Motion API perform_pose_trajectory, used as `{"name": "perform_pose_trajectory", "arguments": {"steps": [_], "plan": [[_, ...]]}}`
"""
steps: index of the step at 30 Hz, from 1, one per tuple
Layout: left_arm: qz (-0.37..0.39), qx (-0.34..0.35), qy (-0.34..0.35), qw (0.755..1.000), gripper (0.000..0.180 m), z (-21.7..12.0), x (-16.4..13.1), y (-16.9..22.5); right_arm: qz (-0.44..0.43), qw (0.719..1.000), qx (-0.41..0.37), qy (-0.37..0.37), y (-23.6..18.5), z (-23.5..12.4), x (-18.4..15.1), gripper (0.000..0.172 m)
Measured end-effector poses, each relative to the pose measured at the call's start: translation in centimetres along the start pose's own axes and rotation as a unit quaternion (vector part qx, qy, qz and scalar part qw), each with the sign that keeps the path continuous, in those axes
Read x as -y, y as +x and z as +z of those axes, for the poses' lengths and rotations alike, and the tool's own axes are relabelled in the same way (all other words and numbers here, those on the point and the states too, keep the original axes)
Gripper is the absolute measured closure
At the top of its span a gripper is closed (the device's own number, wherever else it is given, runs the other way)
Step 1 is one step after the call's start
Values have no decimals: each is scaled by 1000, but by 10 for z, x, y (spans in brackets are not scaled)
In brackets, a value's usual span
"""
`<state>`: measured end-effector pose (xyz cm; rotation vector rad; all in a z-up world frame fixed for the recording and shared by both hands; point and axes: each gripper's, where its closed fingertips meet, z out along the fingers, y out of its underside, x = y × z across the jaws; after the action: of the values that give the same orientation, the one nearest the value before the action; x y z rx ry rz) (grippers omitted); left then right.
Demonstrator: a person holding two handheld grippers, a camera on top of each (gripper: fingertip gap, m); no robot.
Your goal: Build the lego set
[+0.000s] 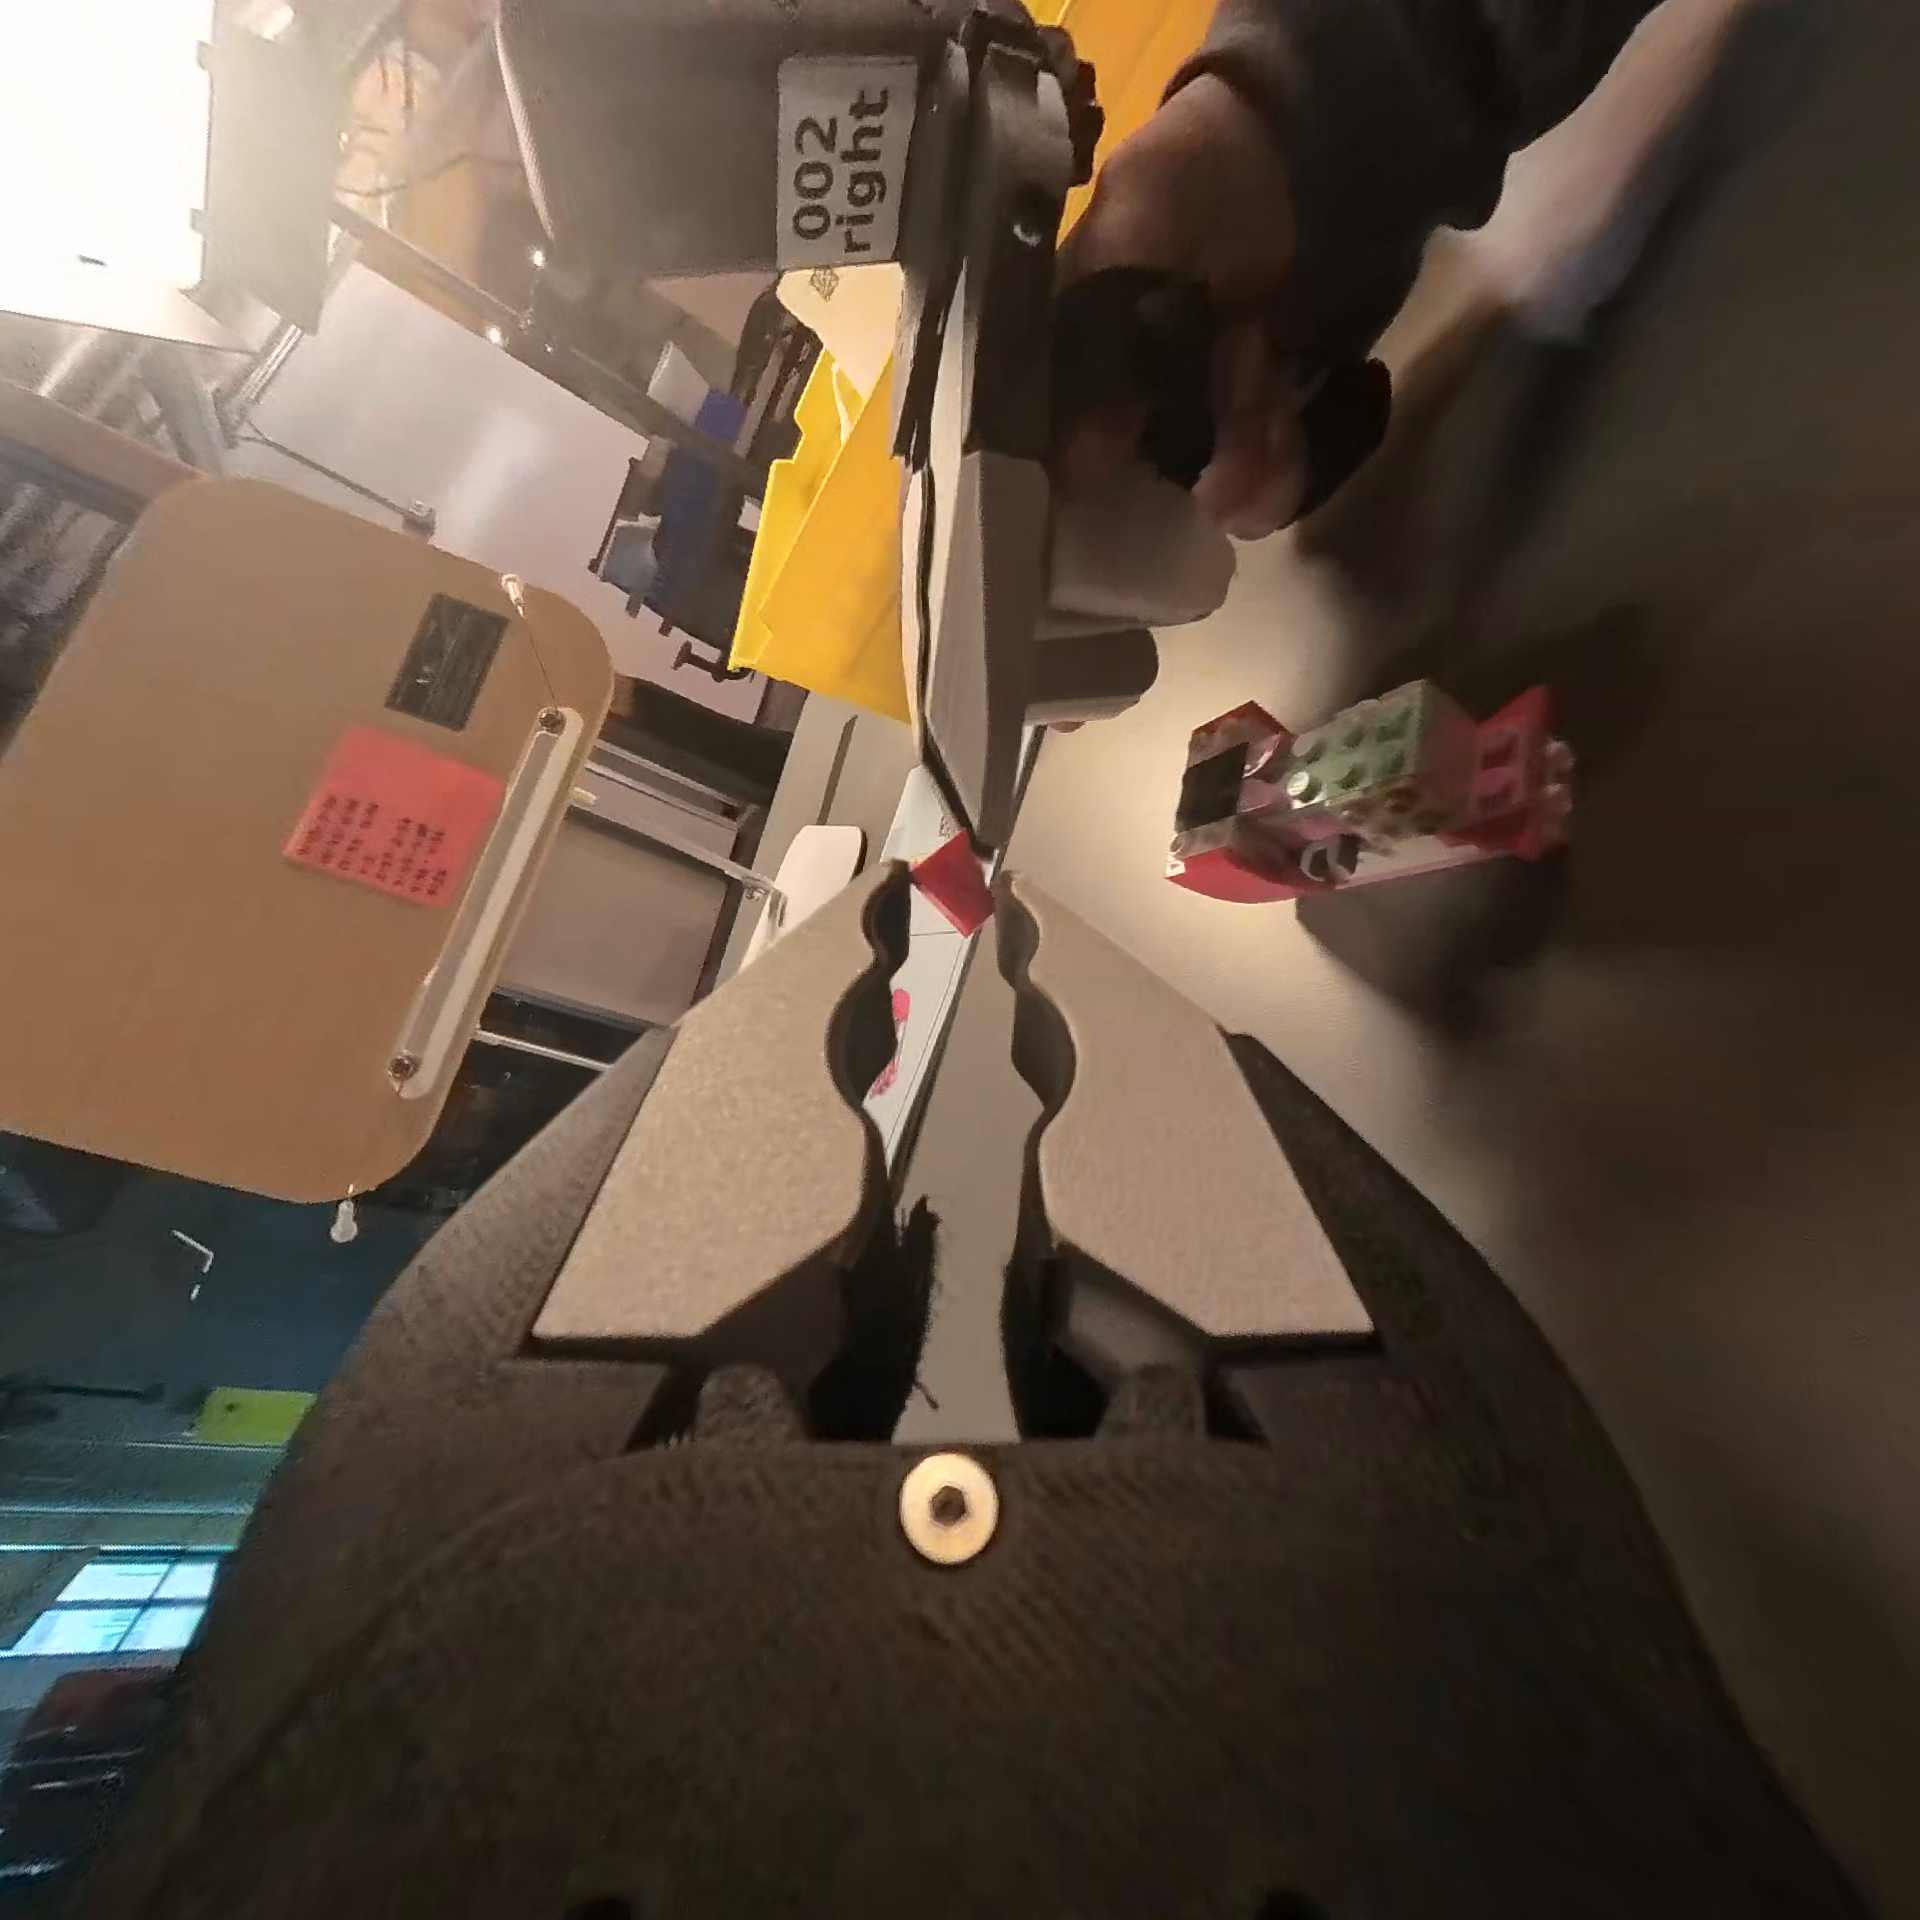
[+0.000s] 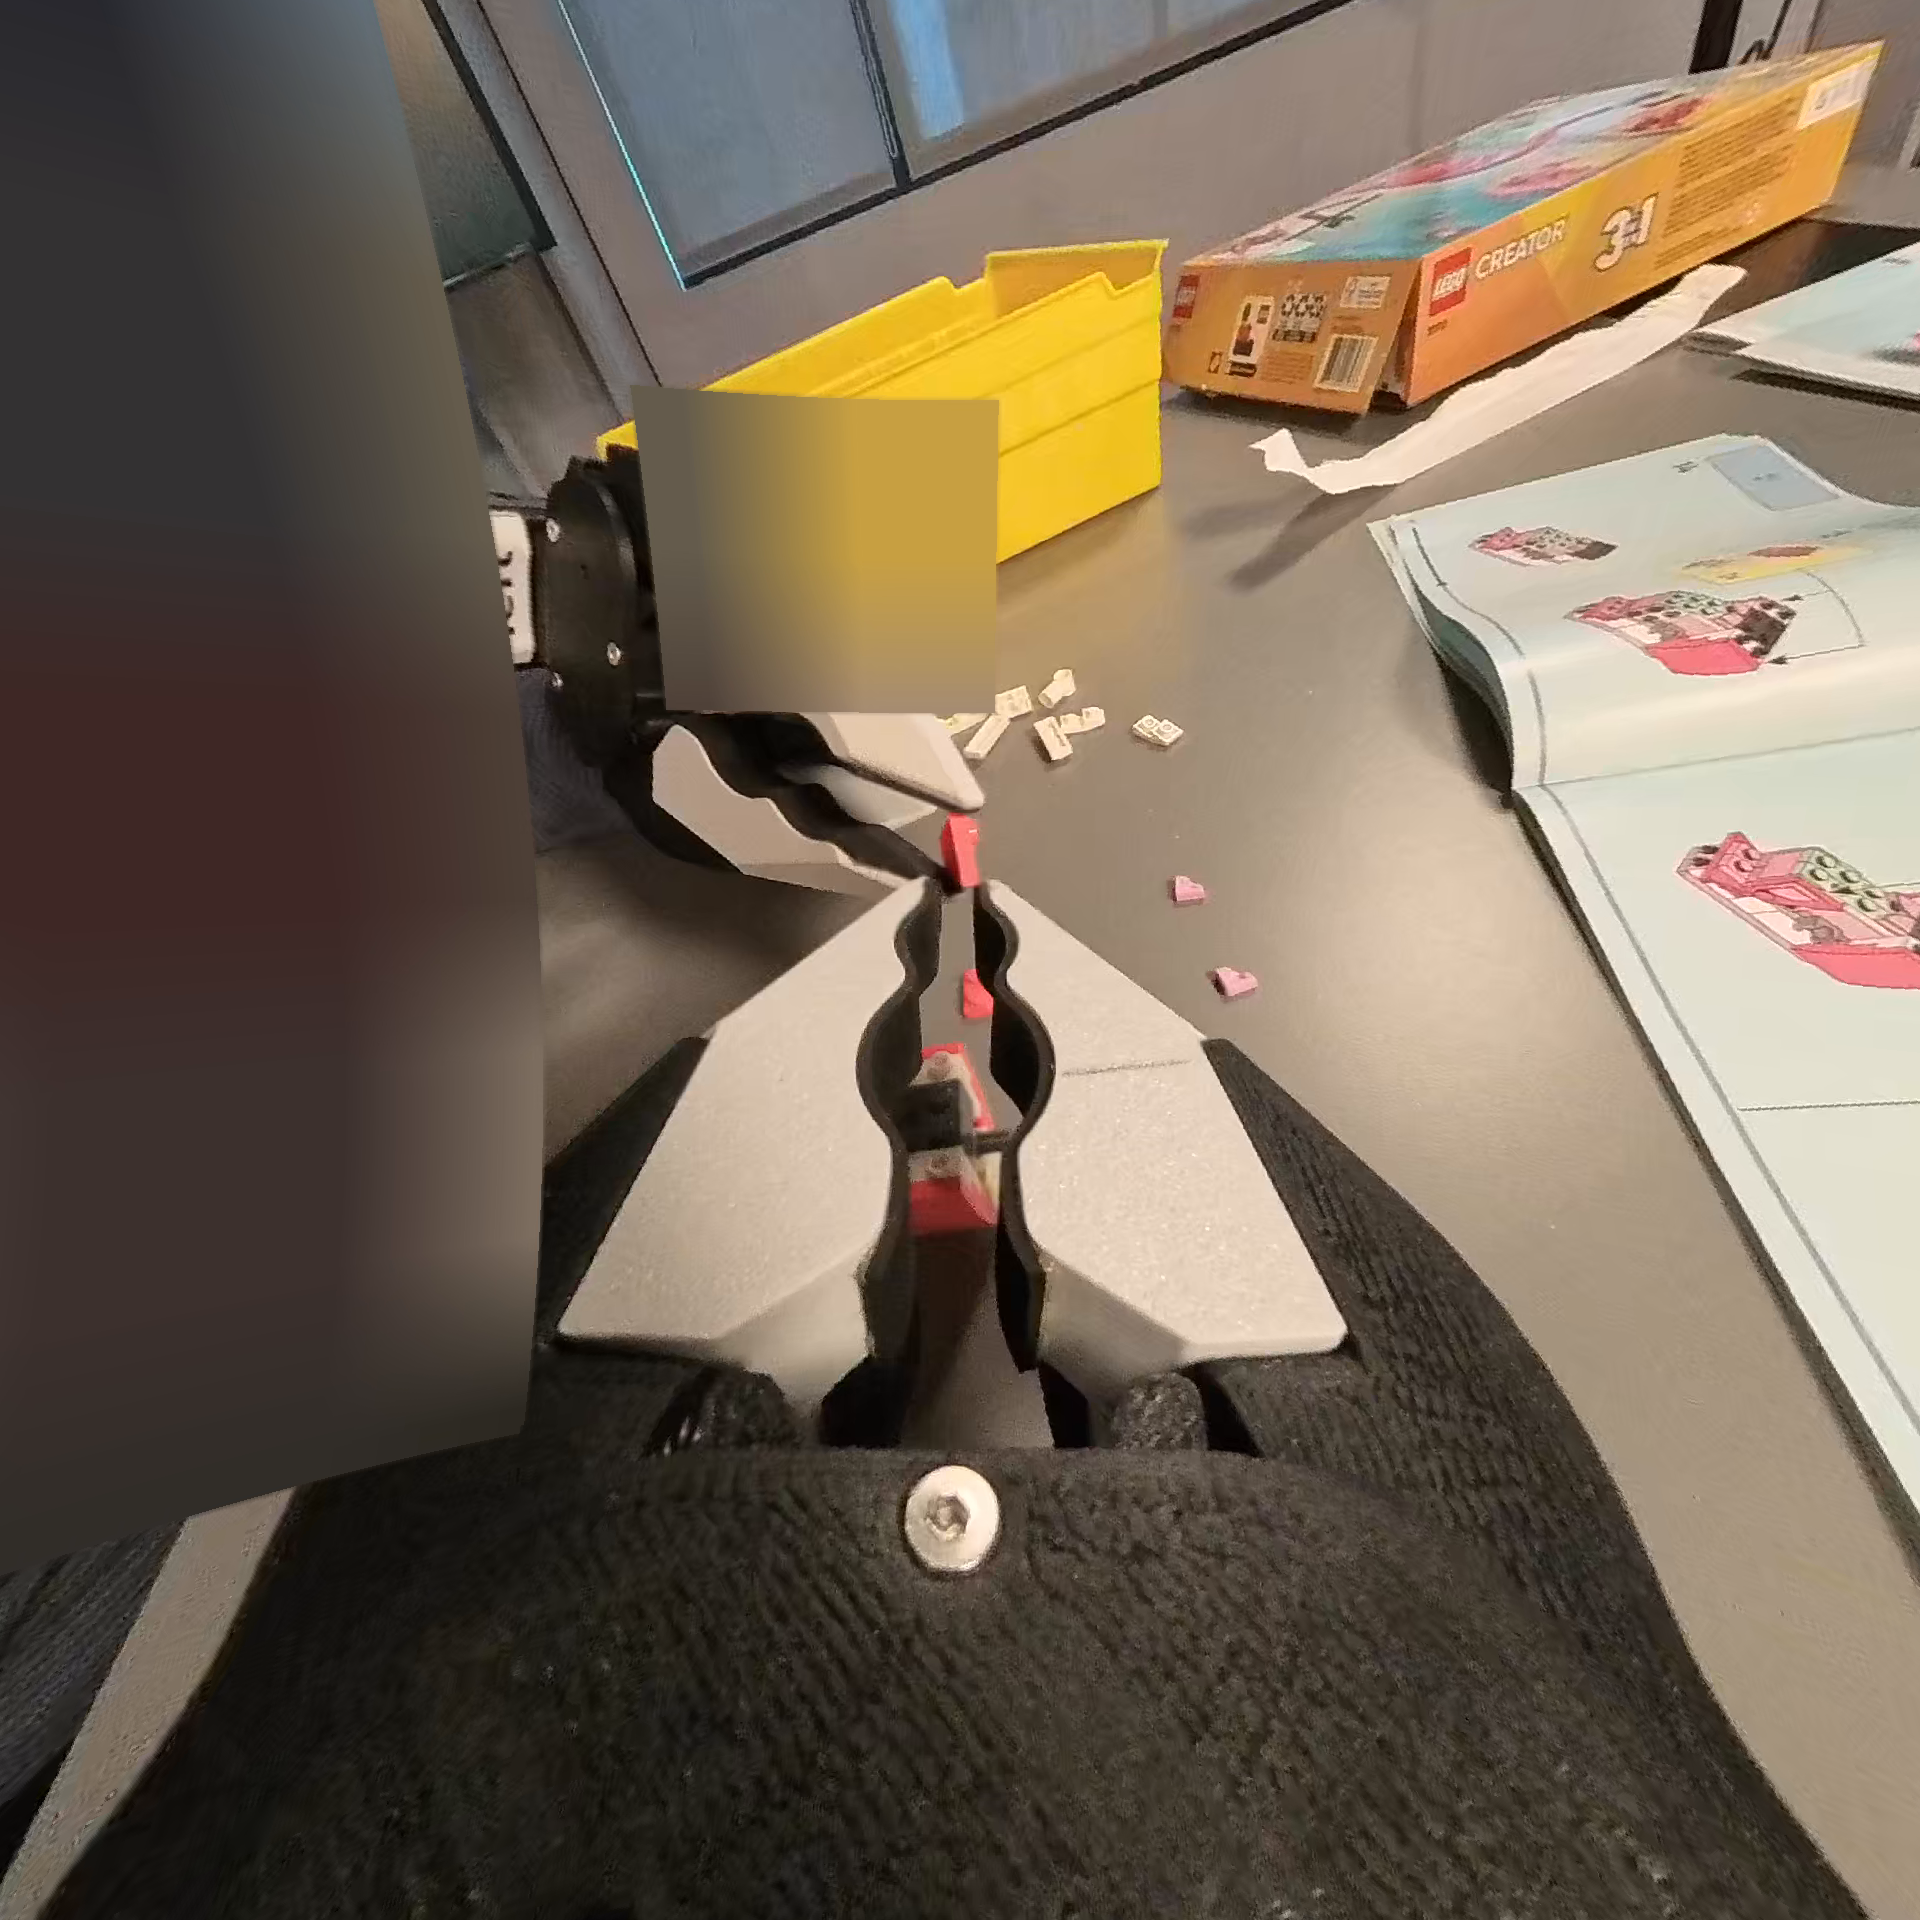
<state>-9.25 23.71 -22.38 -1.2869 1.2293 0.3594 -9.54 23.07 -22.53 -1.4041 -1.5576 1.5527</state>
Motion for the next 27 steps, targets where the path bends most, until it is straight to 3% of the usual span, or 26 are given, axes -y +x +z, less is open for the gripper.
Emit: {"name": "perform_pose_trajectory", "arguments": {"steps": [3, 8, 10, 11, 13, 16, 18, 20, 24, 27], "plan": [[-5, -11, 6, 1000, 165, 0, 1, 3, -4, 1000, -8, -1, 2, 2, -1, 163], [-4, -18, 1, 1000, 165, 1, -2, 7, -36, 999, -15, -14, 2, 3, -5, 170], [-68, -46, 5, 997, 160, 2, -1, 10, -85, 995, -52, -22, 8, 2, -5, 170], [-120, -71, 0, 990, 146, 3, -4, 11, -128, 988, -86, -27, 15, 0, -4, 170], [-207, -96, -2, 974, 133, 3, -10, 8, -256, 949, -179, -31, 30, -8, 2, 171], [-288, -93, 17, 953, 131, 0, -16, -4, -481, 822, -301, -53, 38, -21, 17, 171], [-322, -88, 24, 942, 131, -1, -18, -10, -570, 741, -342, -96, 41, -24, 17, 170], [-345, -88, 23, 934, 131, 0, -22, -12, -626, 682, -361, -111, 39, -22, 19, 171], [-372, -102, 11, 922, 131, 2, -28, -8, -665, 631, -383, -111, 36, -24, 26, 171], [-391, -126, 11, 912, 131, 3, -26, -2, -677, 615, -389, -111, 35, -26, 27, 171]]}}
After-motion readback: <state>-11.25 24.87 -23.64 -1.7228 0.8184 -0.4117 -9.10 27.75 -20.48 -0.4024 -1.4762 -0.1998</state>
